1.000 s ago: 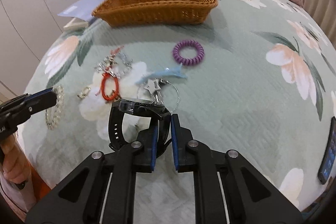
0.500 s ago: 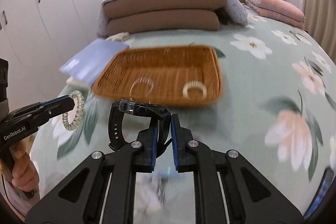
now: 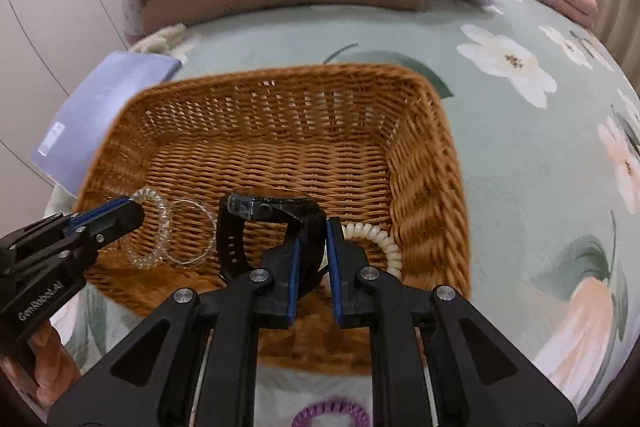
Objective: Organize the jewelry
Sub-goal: 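Carry the watch and bead bracelet into the basket and open both tools, then grasp the purple coil bracelet with the right tool while the left tool grasps the silver ring charm, then carry the purple bracelet and ring charm into the basket and release both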
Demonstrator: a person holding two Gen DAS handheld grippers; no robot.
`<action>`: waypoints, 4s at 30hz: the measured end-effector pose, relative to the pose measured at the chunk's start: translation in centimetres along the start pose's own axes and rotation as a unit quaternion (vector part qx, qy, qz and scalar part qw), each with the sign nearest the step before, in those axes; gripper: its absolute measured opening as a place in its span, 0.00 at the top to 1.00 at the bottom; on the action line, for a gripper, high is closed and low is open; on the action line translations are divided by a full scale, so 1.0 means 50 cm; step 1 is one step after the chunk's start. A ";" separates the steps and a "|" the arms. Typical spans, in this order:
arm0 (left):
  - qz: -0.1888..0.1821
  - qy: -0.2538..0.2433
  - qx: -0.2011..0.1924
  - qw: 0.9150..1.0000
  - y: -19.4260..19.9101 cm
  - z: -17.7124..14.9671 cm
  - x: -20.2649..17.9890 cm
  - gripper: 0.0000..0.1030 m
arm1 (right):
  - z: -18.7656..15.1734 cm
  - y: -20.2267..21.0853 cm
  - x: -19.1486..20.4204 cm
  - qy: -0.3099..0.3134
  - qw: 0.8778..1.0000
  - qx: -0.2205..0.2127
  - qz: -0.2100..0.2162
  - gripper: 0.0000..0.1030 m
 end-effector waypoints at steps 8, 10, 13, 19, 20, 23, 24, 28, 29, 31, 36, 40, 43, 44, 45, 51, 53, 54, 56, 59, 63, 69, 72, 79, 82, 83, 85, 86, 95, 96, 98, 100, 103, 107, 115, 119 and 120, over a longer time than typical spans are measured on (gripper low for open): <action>-0.019 -0.010 0.001 1.000 0.004 -0.005 -0.006 0.83 | 0.002 0.014 -0.020 -0.028 0.998 -0.016 0.045 0.84; -0.024 -0.014 -0.007 1.000 0.026 -0.004 -0.009 0.63 | 0.005 0.048 -0.021 -0.027 0.997 -0.031 0.063 0.83; -0.038 -0.015 -0.036 0.999 0.081 -0.004 -0.016 0.49 | -0.004 0.111 -0.017 -0.024 0.994 -0.062 0.090 0.81; -0.079 -0.034 -0.085 0.993 0.231 -0.046 -0.037 0.46 | -0.085 0.262 0.013 0.005 0.981 -0.144 0.132 0.36; -0.079 -0.039 -0.091 0.992 0.252 -0.057 -0.039 0.45 | -0.105 0.282 0.019 0.011 0.981 -0.149 0.128 0.35; -0.074 -0.058 -0.111 0.989 0.317 -0.104 -0.041 0.43 | -0.166 0.323 0.027 0.023 0.987 -0.129 0.096 0.12; -0.074 -0.062 -0.115 0.989 0.338 -0.122 -0.040 0.42 | -0.184 0.331 0.024 0.024 0.990 -0.121 0.073 0.10; -0.079 -0.068 -0.122 0.987 0.397 -0.188 -0.023 0.28 | -0.247 0.371 -0.001 0.020 0.991 -0.135 -0.011 0.10; -0.080 -0.067 -0.121 0.987 0.408 -0.205 -0.017 0.28 | -0.263 0.376 -0.006 0.022 0.991 -0.128 -0.030 0.10; -0.083 -0.063 -0.112 0.988 0.415 -0.235 -0.004 0.28 | -0.288 0.375 -0.012 0.027 0.993 -0.112 -0.040 0.10; -0.066 -0.055 -0.076 0.993 0.398 -0.304 0.034 0.28 | -0.334 0.380 -0.039 0.009 0.995 -0.095 -0.037 0.10; -0.055 -0.069 -0.047 0.995 0.373 -0.354 0.040 0.28 | -0.343 0.378 -0.065 -0.002 0.996 -0.079 -0.037 0.10; -0.048 -0.088 -0.029 0.995 0.348 -0.384 0.032 0.28 | -0.342 0.349 -0.072 -0.013 0.998 -0.050 -0.022 0.10; -0.046 -0.095 -0.022 0.994 0.338 -0.395 0.028 0.28 | -0.345 0.332 -0.078 -0.019 0.999 -0.032 -0.023 0.10; -0.045 -0.098 -0.014 0.994 0.327 -0.403 0.025 0.28 | -0.348 0.311 -0.082 -0.020 1.000 -0.011 -0.018 0.10; -0.045 -0.108 0.021 0.993 0.275 -0.435 0.009 0.28 | -0.337 0.201 -0.096 -0.045 0.998 0.044 0.015 0.37; -0.041 -0.112 0.032 0.992 0.257 -0.442 0.005 0.28 | -0.329 0.168 -0.093 -0.043 0.997 0.055 0.016 0.42; -0.040 -0.115 0.035 0.992 0.249 -0.445 0.003 0.28 | -0.324 0.155 -0.089 -0.042 0.997 0.058 0.019 0.42; -0.036 -0.119 0.039 0.991 0.239 -0.452 -0.001 0.28 | -0.313 0.129 -0.079 -0.039 0.997 0.062 0.019 0.44; -0.029 -0.128 0.040 0.991 0.229 -0.461 -0.004 0.39 | -0.299 0.102 -0.068 -0.028 0.998 0.062 0.011 0.51; -0.015 -0.135 0.048 0.990 0.213 -0.466 -0.004 0.51 | -0.286 0.075 -0.058 -0.010 0.998 0.061 -0.005 0.64; -0.001 -0.129 0.039 0.991 0.194 -0.449 -0.010 0.65 | -0.286 0.044 -0.037 0.009 0.998 0.054 -0.020 0.70; 0.013 -0.137 0.038 0.990 0.188 -0.446 -0.013 0.79 | -0.285 0.042 -0.022 0.032 0.998 0.044 -0.032 0.75; 0.003 -0.131 0.030 0.991 0.192 -0.443 -0.010 0.90 | -0.298 0.052 0.015 0.077 0.995 0.042 -0.042 0.90; -0.015 -0.122 0.024 0.992 0.201 -0.440 -0.008 0.90 | -0.313 0.067 0.029 0.082 0.995 0.041 -0.023 0.90; -0.023 -0.118 0.020 0.993 0.207 -0.436 -0.008 0.90 | -0.317 0.074 0.028 0.082 0.996 0.041 -0.016 0.90; -0.035 -0.112 0.013 0.993 0.219 -0.429 -0.008 0.90 | -0.319 0.090 0.035 0.079 0.996 0.037 0.002 0.90; -0.043 -0.107 0.009 0.993 0.226 -0.422 -0.007 0.90 | -0.317 0.098 0.039 0.077 0.996 0.034 0.009 0.90; -0.097 -0.087 -0.033 0.991 0.304 -0.330 -0.011 0.90 | -0.278 0.179 0.071 0.077 0.997 -0.003 0.030 0.90; -0.102 -0.089 -0.039 0.990 0.312 -0.310 -0.014 0.90 | -0.270 0.188 0.075 0.077 0.996 -0.009 0.033 0.90; -0.106 -0.094 -0.053 0.989 0.327 -0.266 -0.024 0.90 | -0.243 0.209 0.083 0.075 0.996 -0.023 0.035 0.90; -0.111 -0.094 -0.067 0.987 0.336 -0.216 -0.035 0.90 | -0.208 0.231 0.090 0.073 0.996 -0.038 0.034 0.90; -0.141 -0.080 -0.078 0.984 0.339 -0.149 -0.046 0.90 | -0.142 0.252 0.094 0.070 0.996 -0.059 0.022 0.90; -0.176 -0.050 -0.084 0.980 0.308 -0.062 -0.050 0.90 | -0.046 0.239 0.095 0.060 0.996 -0.067 0.005 0.90; -0.154 0.012 -0.050 0.987 0.137 0.014 0.003 0.90 | 0.091 0.100 0.091 0.046 0.998 -0.031 -0.025 0.90; -0.152 0.026 -0.034 0.988 0.059 -0.003 0.025 0.90 | 0.112 0.009 0.092 0.041 0.999 0.004 -0.033 0.90; -0.148 0.026 -0.030 0.988 0.046 -0.007 0.029 0.90 | 0.112 -0.004 0.095 0.042 0.999 0.009 -0.031 0.90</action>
Point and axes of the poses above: each gripper's, at about its wrist camera, not at the fingertips, and y roughly against the way its jaws point, x to its left, z to its top, the point moved 7 cm from there along -y, roughly the way its jaws point, and after that the axes turned 4 degrees about y, right-handed, at the moved point
